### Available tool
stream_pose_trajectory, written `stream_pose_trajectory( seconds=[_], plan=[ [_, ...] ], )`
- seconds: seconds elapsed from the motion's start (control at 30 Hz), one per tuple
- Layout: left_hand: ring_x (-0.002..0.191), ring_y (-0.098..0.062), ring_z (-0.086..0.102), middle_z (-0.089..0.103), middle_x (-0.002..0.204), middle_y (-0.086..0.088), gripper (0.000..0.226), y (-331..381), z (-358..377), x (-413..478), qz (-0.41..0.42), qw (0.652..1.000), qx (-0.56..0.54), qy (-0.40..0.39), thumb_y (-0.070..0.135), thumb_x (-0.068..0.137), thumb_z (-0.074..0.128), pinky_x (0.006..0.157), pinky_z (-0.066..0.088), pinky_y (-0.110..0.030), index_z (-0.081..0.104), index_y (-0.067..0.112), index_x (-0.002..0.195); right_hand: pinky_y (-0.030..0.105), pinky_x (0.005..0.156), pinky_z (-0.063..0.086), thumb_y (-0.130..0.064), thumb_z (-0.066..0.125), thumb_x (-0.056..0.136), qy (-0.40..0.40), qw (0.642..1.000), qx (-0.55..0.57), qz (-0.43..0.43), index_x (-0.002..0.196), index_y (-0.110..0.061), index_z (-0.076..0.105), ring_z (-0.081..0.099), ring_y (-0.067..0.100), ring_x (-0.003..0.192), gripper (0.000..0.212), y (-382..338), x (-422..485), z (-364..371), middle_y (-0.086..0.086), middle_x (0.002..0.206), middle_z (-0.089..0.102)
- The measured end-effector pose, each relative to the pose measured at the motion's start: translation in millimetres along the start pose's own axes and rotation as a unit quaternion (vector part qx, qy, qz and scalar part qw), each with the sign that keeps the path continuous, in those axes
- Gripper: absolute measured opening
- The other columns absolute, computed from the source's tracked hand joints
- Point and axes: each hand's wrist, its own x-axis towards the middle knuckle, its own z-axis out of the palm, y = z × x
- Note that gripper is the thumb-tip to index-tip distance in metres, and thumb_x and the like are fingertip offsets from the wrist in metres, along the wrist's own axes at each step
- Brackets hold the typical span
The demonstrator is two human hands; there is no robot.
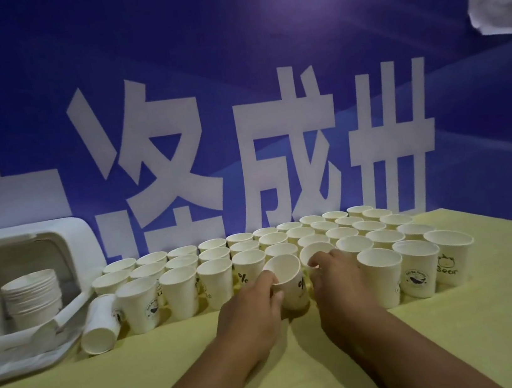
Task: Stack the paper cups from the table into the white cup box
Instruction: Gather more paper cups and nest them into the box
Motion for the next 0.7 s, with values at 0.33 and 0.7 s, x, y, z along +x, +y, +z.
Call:
stream_pose_trajectory(
  seconds=[0.33,0.7],
  plan=[
    [0.076,-0.006,0.050,0.056,0.091,0.013,0.020,-19,-41,-15,-0.012,0.997,0.005,0.072,0.047,0.108,0.036,0.060,0.040,-0.025,0.045,0.034,0.096,0.022,0.071,0.046,-0.036,0.053,0.100,0.024,0.994,0.020,-0.106,0.108,-0.027,0.066,0.051,0.008,0.082,0.018,-38,-2,-2,-0.011,0.095,0.058],
    [0.075,-0.007,0.053,0.055,0.088,0.013,0.022,-110,-106,-17,-0.023,0.984,0.018,0.177,0.045,0.107,0.035,0.060,0.046,-0.027,0.045,0.032,0.092,0.024,0.081,0.046,-0.034,0.048,0.102,0.021,0.977,0.131,-0.167,0.115,-0.024,0.064,0.052,0.009,0.090,0.023,-124,5,26,-0.009,0.102,0.057]
  ],
)
